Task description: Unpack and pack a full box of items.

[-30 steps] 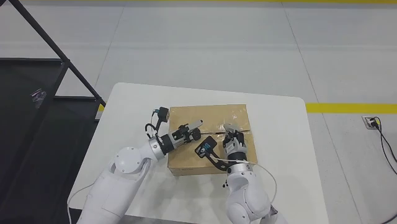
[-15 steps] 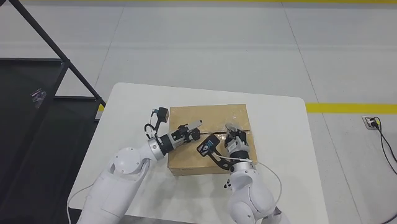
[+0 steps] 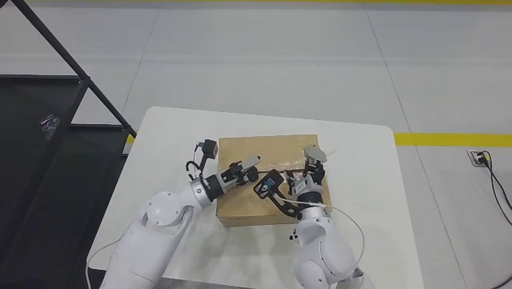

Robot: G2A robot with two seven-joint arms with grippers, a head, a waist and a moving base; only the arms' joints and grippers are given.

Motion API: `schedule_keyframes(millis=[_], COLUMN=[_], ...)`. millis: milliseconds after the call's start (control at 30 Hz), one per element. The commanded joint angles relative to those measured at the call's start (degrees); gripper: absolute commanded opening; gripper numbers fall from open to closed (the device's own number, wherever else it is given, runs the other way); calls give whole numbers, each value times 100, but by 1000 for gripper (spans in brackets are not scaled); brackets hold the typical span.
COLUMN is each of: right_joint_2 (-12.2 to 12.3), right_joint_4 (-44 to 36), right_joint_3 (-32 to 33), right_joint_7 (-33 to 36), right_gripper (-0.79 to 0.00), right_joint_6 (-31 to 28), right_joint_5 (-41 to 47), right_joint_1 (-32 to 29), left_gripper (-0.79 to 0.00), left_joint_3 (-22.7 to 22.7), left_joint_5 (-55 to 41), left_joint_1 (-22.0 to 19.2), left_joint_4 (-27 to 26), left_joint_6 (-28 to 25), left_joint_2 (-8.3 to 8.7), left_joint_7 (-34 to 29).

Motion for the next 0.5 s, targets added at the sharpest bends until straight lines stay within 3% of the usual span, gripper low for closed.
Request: schedule_keyframes(millis=[0,267,467], right_joint_2=[-10,-63,-74], right_joint_4=[-29,-138,-562], right_joint_3=[3,197,726], right_joint_7=[27,244,8], right_gripper=[0,0,0], right_joint_6=[-11,27,-46], right_joint_5=[-37,101,1128], right_joint_1=[4,136,98], left_gripper=[0,0,0], left_joint_3=[-9,-31,-102], left_joint_5=[-4,-13,7], left_joint_1=[11,62,156], left_joint_4=[-7,-64,-227], left_joint_6=[-7,-36,-82], left_joint_2=[1,2,20], left_joint_7=[-9,-52,-79])
